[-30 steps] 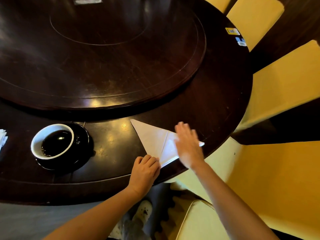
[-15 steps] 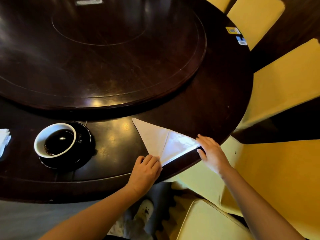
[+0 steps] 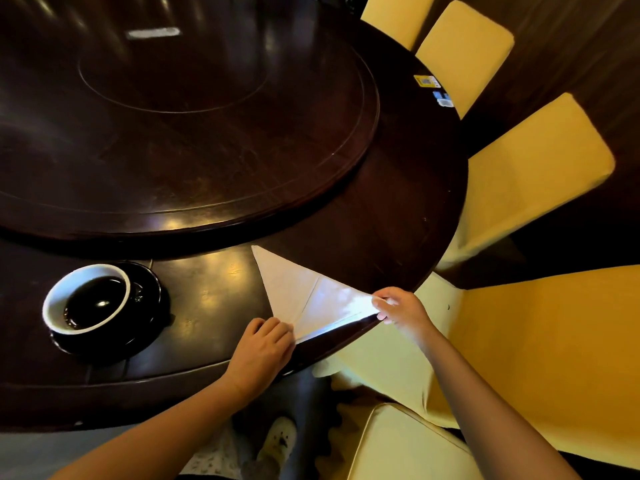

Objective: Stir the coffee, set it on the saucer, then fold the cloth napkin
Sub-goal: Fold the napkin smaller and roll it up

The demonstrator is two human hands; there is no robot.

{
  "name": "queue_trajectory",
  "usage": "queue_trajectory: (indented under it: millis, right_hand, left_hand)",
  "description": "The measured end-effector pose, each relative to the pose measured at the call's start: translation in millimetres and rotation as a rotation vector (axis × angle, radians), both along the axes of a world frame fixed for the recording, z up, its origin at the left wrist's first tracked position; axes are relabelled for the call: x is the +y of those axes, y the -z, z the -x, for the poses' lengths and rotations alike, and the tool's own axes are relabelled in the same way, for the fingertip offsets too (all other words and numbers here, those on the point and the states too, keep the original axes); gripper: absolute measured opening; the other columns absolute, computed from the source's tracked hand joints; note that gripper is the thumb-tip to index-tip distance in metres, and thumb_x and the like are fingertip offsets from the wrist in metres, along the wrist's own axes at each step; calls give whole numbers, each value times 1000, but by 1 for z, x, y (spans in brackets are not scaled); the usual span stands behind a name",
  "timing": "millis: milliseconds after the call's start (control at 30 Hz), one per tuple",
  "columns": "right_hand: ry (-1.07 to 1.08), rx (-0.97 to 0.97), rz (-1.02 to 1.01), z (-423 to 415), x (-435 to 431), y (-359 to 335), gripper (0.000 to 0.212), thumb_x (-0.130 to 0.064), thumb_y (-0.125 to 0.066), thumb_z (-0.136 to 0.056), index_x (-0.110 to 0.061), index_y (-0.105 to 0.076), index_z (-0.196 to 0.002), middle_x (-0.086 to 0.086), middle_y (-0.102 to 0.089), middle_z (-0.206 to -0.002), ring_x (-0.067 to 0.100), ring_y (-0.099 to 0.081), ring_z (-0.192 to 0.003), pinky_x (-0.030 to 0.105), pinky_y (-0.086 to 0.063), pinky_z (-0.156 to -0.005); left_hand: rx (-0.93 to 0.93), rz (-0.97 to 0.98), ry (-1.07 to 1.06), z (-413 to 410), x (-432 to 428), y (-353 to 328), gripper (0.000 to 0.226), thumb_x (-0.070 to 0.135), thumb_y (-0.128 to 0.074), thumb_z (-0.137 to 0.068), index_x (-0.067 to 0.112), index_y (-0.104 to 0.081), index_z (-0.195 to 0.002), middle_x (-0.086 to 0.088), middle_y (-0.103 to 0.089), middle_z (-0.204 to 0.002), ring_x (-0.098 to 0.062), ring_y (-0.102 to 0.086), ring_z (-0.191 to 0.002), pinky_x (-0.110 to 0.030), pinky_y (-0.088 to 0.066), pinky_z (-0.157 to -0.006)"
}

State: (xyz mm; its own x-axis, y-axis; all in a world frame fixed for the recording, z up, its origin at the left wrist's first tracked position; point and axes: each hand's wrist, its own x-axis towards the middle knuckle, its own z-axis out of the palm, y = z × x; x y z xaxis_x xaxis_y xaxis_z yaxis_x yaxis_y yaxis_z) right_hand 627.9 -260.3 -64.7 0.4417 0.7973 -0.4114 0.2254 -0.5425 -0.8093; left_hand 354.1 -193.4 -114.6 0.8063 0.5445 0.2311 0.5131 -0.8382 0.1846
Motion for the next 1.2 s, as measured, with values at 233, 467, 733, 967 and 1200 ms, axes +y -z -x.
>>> queue_trajectory:
  millis: [233, 467, 733, 967, 1200]
  right_hand:
    - [-3, 146, -86, 9, -22, -17, 10, -9, -62, -86, -18, -61, -88, -8, -57, -57, 15, -49, -55, 18, -39, -47]
    - [-329, 207, -29, 18, -21, -73, 24, -8, -67, -81, -16, -69, -103, -1, -71, -98, 6, -65, -92, 17, -50, -78]
    - [-463, -239, -163, 32, 58, -96, 16, -12, -67, -82, -27, -71, -86, -5, -63, -80, -2, -55, -64, 10, -41, -62]
    - [-419, -226, -110, 62, 141, -57, 22, -24, -60, -88, -11, -68, -103, 2, -67, -99, 13, -60, -95, 16, -44, -67]
    - [-300, -218, -117, 95, 174, -6, 21, -21, -61, -88, -7, -65, -103, 1, -61, -93, 11, -56, -85, 12, -40, -62]
  left_hand:
    - [18, 37, 18, 4, -1, -9, 30, 32, -43, -84, 21, -70, -88, 4, -70, -92, -16, -64, -83, -27, -35, -83]
    - [2, 142, -38, 12, -10, -9, 26, 39, -46, -82, 25, -66, -88, 6, -70, -98, -15, -64, -88, -26, -33, -88]
    - [-142, 305, -280, -3, -15, -21, 28, 27, -76, -71, 25, -58, -92, 6, -65, -81, -14, -60, -75, -25, -42, -80]
    - [-379, 656, -697, -13, -15, -28, 14, 29, -57, -88, 24, -65, -98, 6, -63, -92, -15, -49, -97, -29, -30, -86]
    - [-350, 693, -805, -18, -15, -29, 23, 40, -55, -88, 26, -57, -106, 11, -54, -90, -11, -43, -96, -25, -31, -84]
